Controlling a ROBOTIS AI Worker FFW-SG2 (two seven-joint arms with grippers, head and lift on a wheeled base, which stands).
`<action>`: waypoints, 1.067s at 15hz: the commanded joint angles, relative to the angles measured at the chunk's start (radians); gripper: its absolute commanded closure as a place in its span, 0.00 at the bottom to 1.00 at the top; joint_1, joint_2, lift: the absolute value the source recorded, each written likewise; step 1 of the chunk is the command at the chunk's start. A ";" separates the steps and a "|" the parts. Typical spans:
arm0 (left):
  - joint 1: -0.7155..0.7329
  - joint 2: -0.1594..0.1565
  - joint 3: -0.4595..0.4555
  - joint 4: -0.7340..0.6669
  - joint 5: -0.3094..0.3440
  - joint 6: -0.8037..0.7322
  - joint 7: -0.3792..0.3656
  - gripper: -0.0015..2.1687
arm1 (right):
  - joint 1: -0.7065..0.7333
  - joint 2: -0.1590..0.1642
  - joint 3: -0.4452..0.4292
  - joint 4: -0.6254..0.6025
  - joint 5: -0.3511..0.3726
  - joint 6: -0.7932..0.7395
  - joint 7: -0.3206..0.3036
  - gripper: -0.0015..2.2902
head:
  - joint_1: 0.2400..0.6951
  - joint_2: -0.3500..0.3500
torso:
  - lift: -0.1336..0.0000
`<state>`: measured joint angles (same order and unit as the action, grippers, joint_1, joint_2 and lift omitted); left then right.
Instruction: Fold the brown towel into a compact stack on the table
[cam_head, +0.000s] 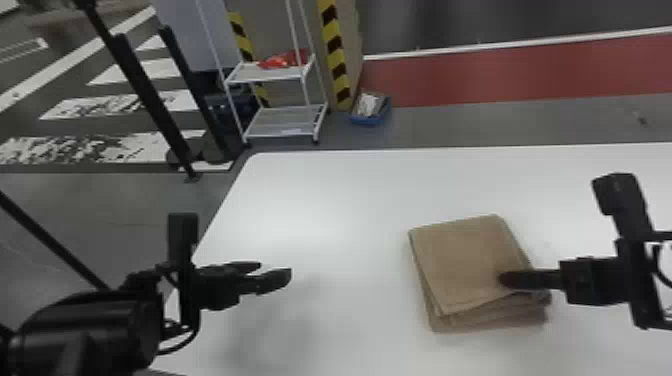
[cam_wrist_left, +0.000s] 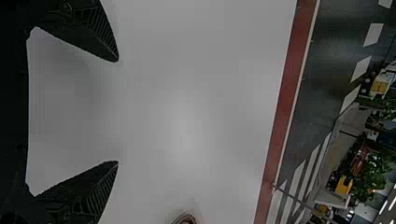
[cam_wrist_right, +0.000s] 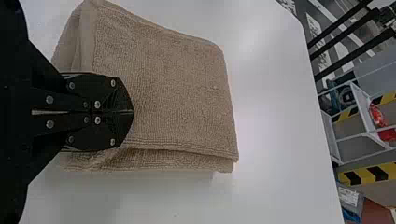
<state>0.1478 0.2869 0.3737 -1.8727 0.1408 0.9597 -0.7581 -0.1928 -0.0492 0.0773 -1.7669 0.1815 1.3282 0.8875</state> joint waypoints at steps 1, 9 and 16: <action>-0.007 0.000 -0.002 0.006 -0.001 0.000 0.000 0.05 | 0.032 -0.009 0.002 -0.029 -0.020 0.012 0.005 0.95 | 1.00 0.92 | 0.07; -0.011 -0.015 -0.002 -0.013 -0.004 0.015 -0.004 0.05 | 0.090 -0.004 -0.137 -0.155 -0.185 0.024 -0.012 0.86 | 1.00 0.92 | 0.07; 0.075 -0.289 0.031 -0.329 0.020 0.055 0.028 0.07 | 0.291 0.048 -0.310 -0.313 -0.344 -0.430 -0.113 0.03 | 1.00 0.76 | 0.07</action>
<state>0.1884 0.0748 0.4055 -2.1282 0.1574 1.0405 -0.7406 0.0235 -0.0095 -0.2256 -2.0427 -0.1562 1.0652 0.8093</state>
